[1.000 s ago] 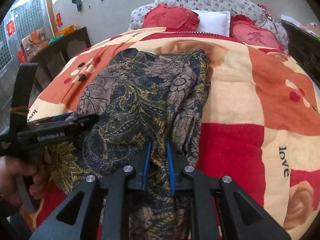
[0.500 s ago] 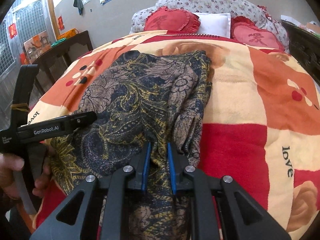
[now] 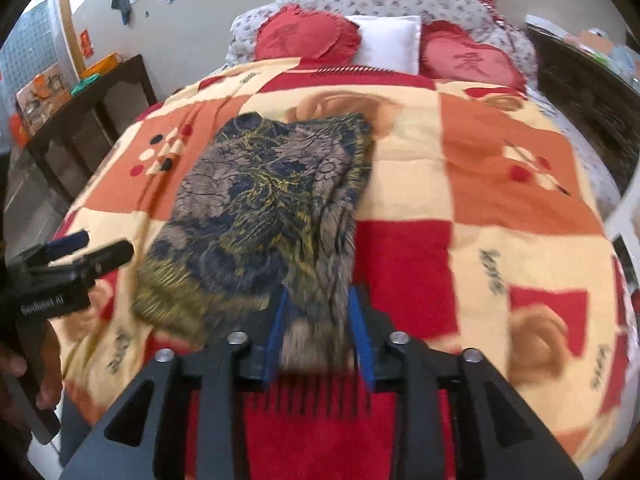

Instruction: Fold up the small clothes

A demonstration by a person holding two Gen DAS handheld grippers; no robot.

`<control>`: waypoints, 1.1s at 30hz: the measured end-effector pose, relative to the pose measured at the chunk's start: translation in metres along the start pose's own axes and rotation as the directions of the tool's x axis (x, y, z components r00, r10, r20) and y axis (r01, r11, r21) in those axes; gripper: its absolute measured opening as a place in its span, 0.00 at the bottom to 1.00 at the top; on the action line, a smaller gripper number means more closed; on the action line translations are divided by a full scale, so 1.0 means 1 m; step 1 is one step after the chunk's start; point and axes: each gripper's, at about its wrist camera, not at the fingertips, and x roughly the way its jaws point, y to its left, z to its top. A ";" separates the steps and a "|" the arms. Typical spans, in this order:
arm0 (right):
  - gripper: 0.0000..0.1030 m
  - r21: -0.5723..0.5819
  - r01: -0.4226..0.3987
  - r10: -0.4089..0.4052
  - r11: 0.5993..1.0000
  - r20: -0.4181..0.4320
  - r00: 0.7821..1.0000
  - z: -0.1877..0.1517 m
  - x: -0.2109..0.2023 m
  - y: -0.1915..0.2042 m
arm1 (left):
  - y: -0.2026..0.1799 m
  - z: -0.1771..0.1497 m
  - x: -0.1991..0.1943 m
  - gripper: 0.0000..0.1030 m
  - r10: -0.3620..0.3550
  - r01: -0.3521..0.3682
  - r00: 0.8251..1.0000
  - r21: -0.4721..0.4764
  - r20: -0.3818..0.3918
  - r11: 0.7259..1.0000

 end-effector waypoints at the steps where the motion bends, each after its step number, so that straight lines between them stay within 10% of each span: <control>1: 0.42 -0.004 0.006 -0.006 1.000 0.003 1.000 -0.004 -0.011 0.000 | -0.006 -0.004 -0.011 1.00 0.011 -0.011 1.000 0.011 -0.007 1.000; 13: 0.52 -0.090 0.034 -0.026 0.995 0.095 0.995 -0.037 -0.113 0.009 | -0.041 -0.022 -0.099 1.00 0.026 -0.031 0.996 0.066 0.080 0.997; 33: 0.52 -0.125 0.066 -0.052 0.990 0.118 0.992 -0.044 -0.126 0.017 | -0.041 -0.024 -0.106 1.00 0.033 -0.037 0.996 0.048 0.082 0.998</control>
